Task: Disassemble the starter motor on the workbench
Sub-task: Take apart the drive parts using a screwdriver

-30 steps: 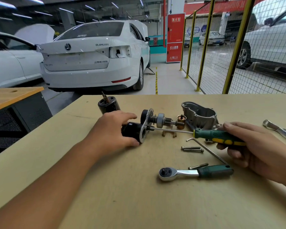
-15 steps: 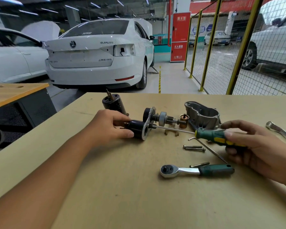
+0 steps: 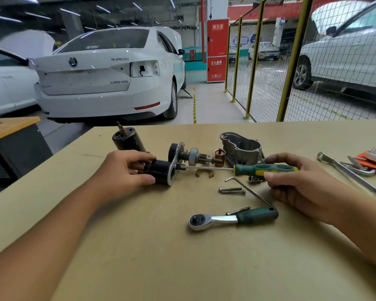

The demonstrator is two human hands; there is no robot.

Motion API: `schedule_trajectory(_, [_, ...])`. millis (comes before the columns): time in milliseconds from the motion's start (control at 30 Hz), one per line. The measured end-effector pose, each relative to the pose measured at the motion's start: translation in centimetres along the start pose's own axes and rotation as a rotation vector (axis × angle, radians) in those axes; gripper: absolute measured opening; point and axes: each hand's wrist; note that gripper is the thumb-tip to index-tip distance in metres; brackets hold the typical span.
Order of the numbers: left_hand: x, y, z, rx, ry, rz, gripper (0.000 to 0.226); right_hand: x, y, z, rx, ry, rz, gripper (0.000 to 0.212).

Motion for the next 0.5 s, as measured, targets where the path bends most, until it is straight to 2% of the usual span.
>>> schedule_trajectory(67, [-0.06,0.08,0.10,-0.017,0.002,0.003,0.055,-0.02,-0.15,0.24,-0.004,-0.017,0.028,0.035])
schedule_trajectory(133, [0.00,0.11,0.22,-0.005,-0.001,0.000,0.055,0.04,-0.17,0.17,-0.079,-0.001,0.056,0.040])
schedule_trajectory(233, [0.03,-0.03,0.16,0.023,0.001,-0.002,0.055,0.14,0.00,-0.09,-0.110,-0.036,-0.002,0.031])
schedule_trajectory(367, [0.04,-0.08,0.19,0.038,-0.004,0.002,0.054,0.32,0.41,0.13,-0.072,-0.008,-0.069,0.042])
schedule_trajectory(500, [0.08,-0.11,0.09,0.043,0.006,0.004,0.055,0.21,0.01,0.50,-0.116,-0.024,-0.011,0.030])
Point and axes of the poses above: each hand's wrist, its own x-axis towards the middle knuckle, its own z-axis out of the palm, y = z × x, and after that the axes turned 11 degrees about -x, right-handed
